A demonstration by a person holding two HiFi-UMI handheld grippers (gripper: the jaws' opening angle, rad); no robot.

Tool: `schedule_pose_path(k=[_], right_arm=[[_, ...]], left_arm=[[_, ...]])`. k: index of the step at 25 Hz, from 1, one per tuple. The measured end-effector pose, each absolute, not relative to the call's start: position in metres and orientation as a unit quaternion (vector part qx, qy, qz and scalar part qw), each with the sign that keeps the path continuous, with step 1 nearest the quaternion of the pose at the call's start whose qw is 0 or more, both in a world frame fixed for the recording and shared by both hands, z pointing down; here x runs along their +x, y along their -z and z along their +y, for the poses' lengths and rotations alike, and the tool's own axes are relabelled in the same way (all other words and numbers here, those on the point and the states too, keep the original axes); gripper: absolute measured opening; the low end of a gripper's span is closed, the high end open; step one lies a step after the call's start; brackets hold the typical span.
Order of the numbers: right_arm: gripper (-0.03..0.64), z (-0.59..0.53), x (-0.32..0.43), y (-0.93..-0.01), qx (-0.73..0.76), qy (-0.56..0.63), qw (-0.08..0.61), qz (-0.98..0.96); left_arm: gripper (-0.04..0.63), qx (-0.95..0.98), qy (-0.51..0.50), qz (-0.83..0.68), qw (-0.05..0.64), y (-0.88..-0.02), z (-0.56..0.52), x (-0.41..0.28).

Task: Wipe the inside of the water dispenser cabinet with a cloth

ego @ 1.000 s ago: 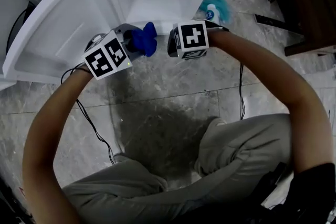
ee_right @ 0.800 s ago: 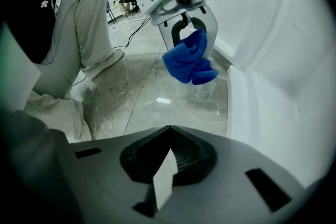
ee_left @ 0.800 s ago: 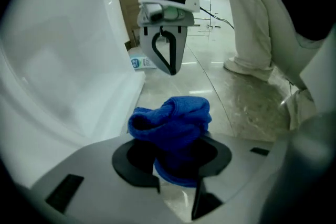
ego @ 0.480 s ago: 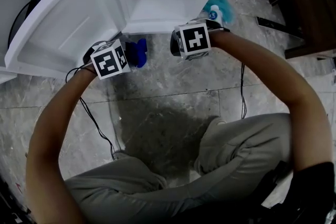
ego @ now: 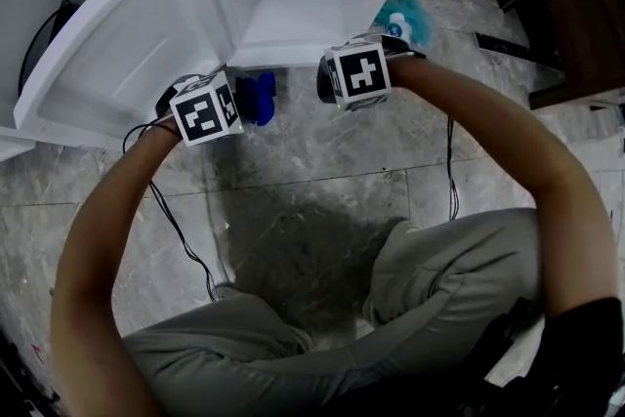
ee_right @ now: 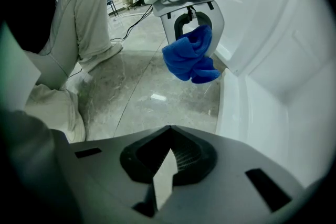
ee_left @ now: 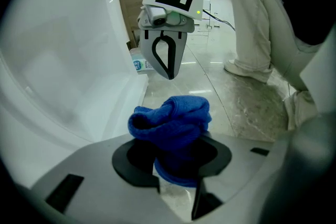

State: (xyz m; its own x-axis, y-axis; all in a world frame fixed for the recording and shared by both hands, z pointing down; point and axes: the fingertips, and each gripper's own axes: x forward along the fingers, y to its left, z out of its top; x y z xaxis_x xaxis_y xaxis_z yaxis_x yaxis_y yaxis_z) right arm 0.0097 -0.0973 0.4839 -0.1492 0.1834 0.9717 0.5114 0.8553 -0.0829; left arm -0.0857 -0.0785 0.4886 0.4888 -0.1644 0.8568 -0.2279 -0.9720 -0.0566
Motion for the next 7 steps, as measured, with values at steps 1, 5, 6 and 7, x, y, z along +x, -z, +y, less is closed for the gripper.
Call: schedule_pose_path(k=[1, 5, 6, 7], right_arm=[[-0.002, -0.0978, 0.0101, -0.4836, -0.232, 0.135, 0.609, -0.747], [-0.002, -0.1022, 0.0109, -0.4845, -0.226, 0.137, 0.608, -0.749], [-0.002, -0.1030, 0.0111, -0.4845, -0.225, 0.138, 0.608, -0.749], [-0.002, -0.1037, 0.0112, -0.4844, -0.224, 0.138, 0.608, -0.749]], left_arm=[[0.156, 0.862, -0.492, -0.116, 0.030, -0.4871, -0.0808, -0.0865], [0.156, 0.859, -0.496, -0.120, 0.028, -0.4862, -0.0858, -0.0912], [0.156, 0.858, -0.498, -0.121, 0.028, -0.4866, -0.0860, -0.0923], [0.156, 0.858, -0.499, -0.121, 0.028, -0.4871, -0.0860, -0.0934]])
